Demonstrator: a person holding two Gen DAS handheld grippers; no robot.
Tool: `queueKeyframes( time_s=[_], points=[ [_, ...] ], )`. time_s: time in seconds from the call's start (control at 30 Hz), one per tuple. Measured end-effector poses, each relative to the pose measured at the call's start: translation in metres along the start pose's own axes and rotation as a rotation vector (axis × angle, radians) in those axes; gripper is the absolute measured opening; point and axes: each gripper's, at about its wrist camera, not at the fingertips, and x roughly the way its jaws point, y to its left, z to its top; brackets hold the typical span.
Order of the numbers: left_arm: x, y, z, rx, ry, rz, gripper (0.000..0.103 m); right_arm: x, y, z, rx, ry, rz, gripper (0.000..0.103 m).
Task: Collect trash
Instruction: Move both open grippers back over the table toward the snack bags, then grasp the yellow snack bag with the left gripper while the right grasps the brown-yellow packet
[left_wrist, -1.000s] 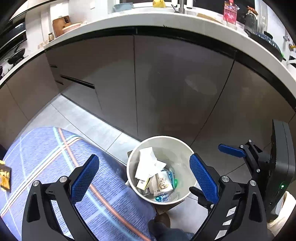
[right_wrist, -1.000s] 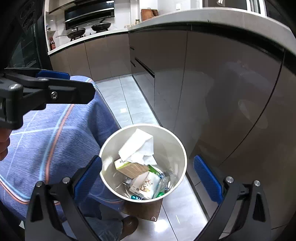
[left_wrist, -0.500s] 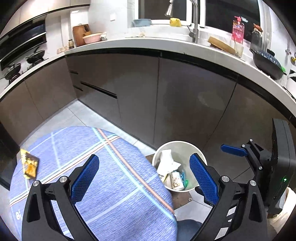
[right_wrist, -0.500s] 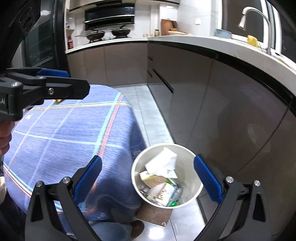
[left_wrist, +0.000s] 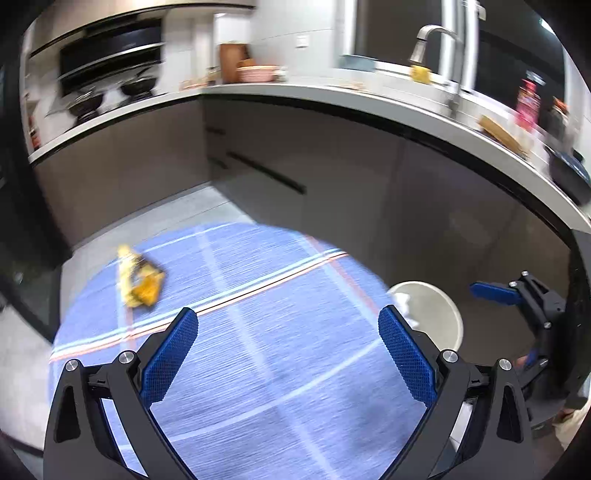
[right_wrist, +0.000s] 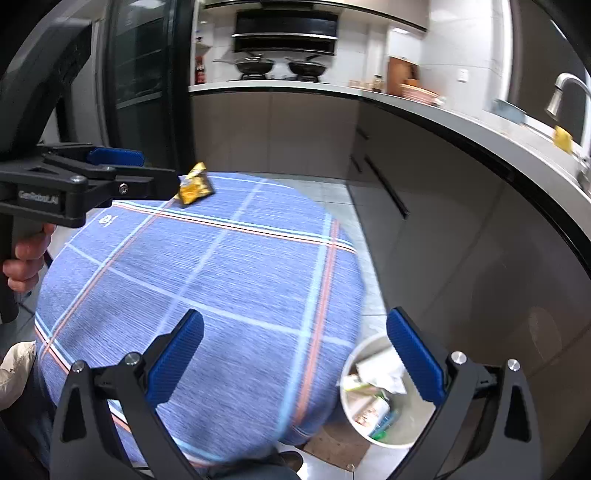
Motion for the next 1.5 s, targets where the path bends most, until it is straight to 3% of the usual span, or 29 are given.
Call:
queueKeyframes(
  time_s=[0.37,0.5,0.67,0.8,0.9,1.0,1.27,1.4,1.5],
  points=[
    [-0.016,0.139,-0.044,-0.206,0.027,0.142,0.095,0.062,0.073,0.058,-0.031,0.049,0.120,0.099],
    [-0.019,0.182,-0.058,-0.283,0.023,0.179,0.095,0.094,0.099,0.082,-0.055,0.073,0.117,0.098],
    [-0.018,0.217,-0.070,-0.352,0.027,0.193,0.095,0.137,0.124,0.116,-0.057,0.111,0.121,0.086],
    [-0.014,0.232,-0.071,-0.373,0.022,0.191,0.095,0.167,0.136,0.139,-0.053,0.124,0.116,0.079],
    [-0.010,0.235,-0.069,-0.342,0.019,0.196,0.094,0.188,0.140,0.154,-0.035,0.133,0.109,0.077],
    [-0.004,0.238,-0.067,-0.314,0.018,0.196,0.094,0.209,0.140,0.166,0.005,0.150,0.106,0.068],
    [0.009,0.252,-0.064,-0.309,0.020,0.180,0.094,0.249,0.139,0.180,0.131,0.150,0.191,0.058],
    [0.017,0.259,-0.062,-0.323,0.023,0.171,0.094,0.264,0.143,0.181,0.123,0.169,0.186,0.045],
    [0.025,0.261,-0.057,-0.336,0.027,0.153,0.093,0.275,0.143,0.180,0.122,0.187,0.186,0.029]
  ],
)
